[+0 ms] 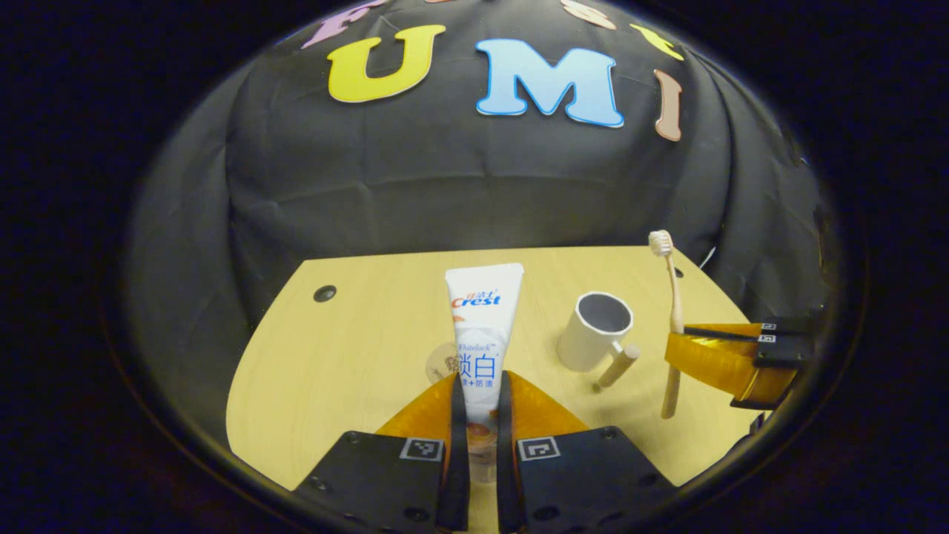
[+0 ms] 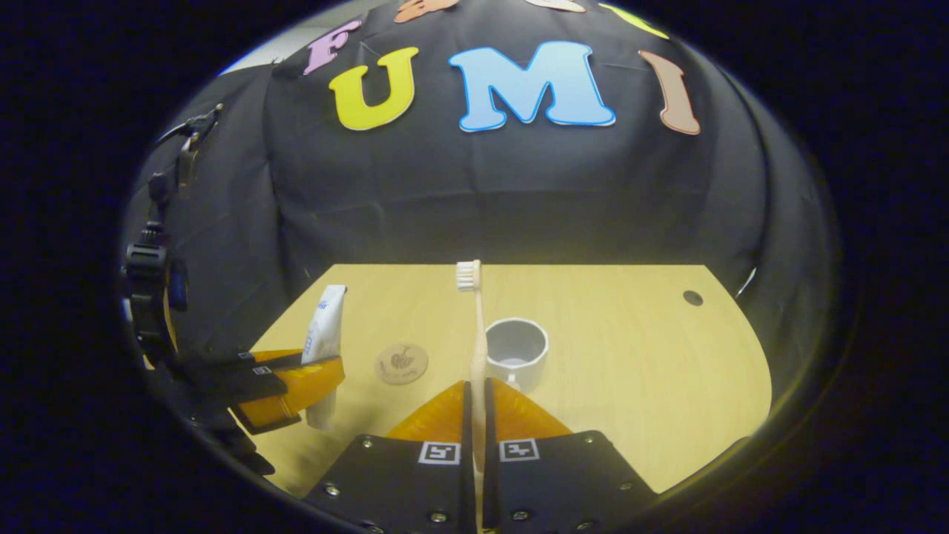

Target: Put the toothbrush and toothpaste on the desktop into the cup, then pick up the cup and place it on the coaster on the desktop.

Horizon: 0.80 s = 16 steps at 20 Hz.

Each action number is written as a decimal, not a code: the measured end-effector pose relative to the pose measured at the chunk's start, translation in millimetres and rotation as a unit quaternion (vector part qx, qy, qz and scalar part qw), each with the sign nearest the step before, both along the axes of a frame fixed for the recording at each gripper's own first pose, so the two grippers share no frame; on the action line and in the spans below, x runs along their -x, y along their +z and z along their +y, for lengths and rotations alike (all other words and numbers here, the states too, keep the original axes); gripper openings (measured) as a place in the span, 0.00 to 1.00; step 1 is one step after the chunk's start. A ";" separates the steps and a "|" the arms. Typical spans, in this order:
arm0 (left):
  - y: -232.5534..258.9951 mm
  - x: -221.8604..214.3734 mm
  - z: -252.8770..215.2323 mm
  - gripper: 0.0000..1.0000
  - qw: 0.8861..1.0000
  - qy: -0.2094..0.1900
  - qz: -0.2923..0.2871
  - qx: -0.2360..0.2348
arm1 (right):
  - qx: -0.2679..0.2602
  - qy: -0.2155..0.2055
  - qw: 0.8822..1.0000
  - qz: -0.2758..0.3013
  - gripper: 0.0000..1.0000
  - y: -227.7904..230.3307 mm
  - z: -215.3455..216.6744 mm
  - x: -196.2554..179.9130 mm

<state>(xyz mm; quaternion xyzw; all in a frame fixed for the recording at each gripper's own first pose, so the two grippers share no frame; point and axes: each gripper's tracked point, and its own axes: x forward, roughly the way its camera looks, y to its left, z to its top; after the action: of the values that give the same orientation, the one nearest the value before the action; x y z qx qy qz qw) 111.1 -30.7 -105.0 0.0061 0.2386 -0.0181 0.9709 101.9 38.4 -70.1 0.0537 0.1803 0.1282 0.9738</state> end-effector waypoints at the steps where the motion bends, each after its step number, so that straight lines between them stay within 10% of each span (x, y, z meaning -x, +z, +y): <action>1: 5.6 -2.8 -1.8 0.22 1.000 -0.001 -0.007 0.005 | -0.007 0.003 1.000 -0.015 0.04 9.2 -0.1 -5.6; 16: 54.9 -47.1 2.4 0.22 0.988 0.023 -0.133 0.073 | -0.013 -0.008 0.994 -0.112 0.04 29.0 -7.2 -120.3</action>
<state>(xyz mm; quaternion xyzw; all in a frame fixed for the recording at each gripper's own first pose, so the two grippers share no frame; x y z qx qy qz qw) 158.2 -28.3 -50.1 -0.0676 0.1054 -0.0121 0.9921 222.1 31.2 -41.1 0.0527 0.0678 0.1277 0.9881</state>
